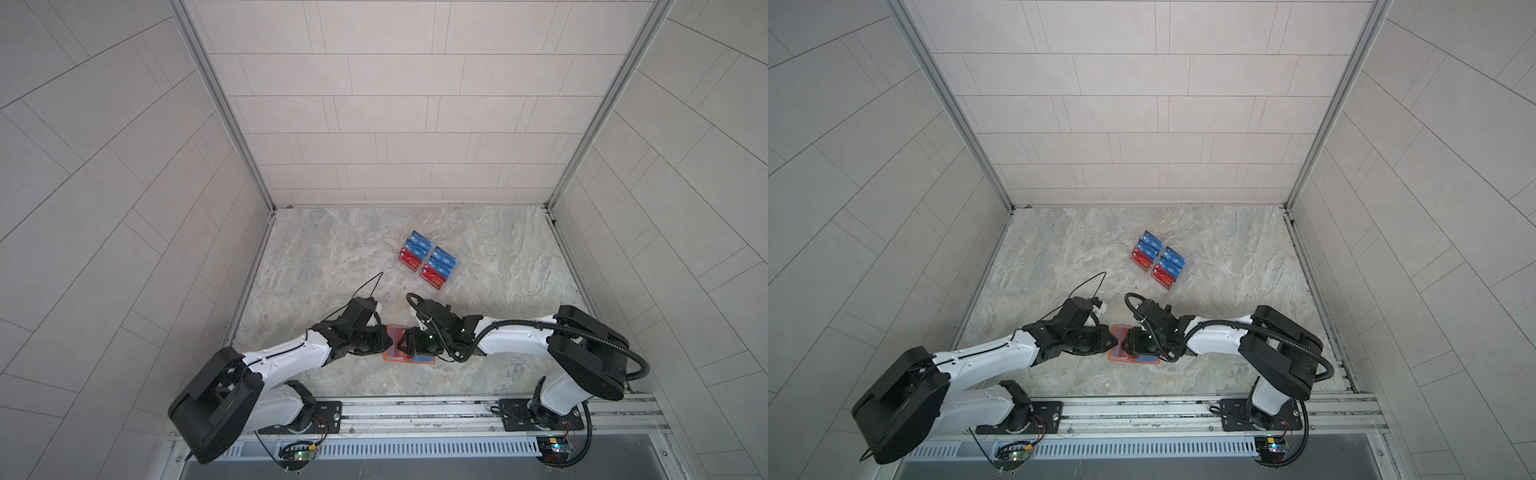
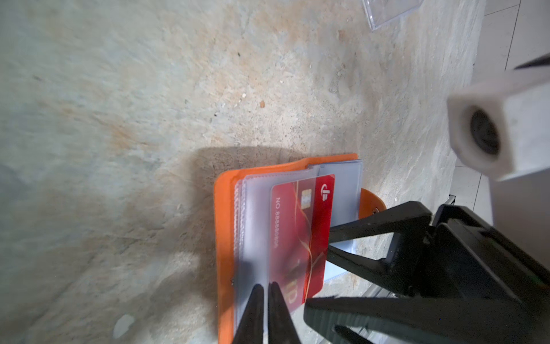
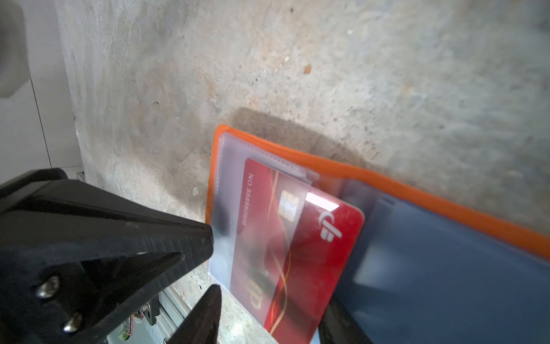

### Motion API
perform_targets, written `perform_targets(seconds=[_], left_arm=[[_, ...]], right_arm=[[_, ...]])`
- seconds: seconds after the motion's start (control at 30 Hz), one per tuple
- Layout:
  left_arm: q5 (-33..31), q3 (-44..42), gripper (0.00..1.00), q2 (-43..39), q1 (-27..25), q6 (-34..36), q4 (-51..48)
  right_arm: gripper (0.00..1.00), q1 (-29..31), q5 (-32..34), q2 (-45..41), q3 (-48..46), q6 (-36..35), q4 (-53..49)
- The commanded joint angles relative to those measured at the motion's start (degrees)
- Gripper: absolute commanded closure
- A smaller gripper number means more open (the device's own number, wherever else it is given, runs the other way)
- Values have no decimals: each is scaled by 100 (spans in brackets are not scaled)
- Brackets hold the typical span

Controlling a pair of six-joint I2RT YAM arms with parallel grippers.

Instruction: Put the credit cards into the card holder

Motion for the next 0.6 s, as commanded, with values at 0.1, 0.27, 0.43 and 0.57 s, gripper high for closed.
perform_targets(seconds=[0.1,0.27,0.43,0.57], left_arm=[[-40,-163,87,-57,-48,-74,154],[-476,-80,77,-465,13,28,-367],[-776,157,61,-504,131,280,-910],[-598,181,62,-270,183,344,-764]], right_arm=[[46,107,71,368,328,-22,-323],[46,171,532,186,637,-546,-1358],[42,144,688,-20,758,-797,-1887],[43,151,487,122,790,-802,-1779]])
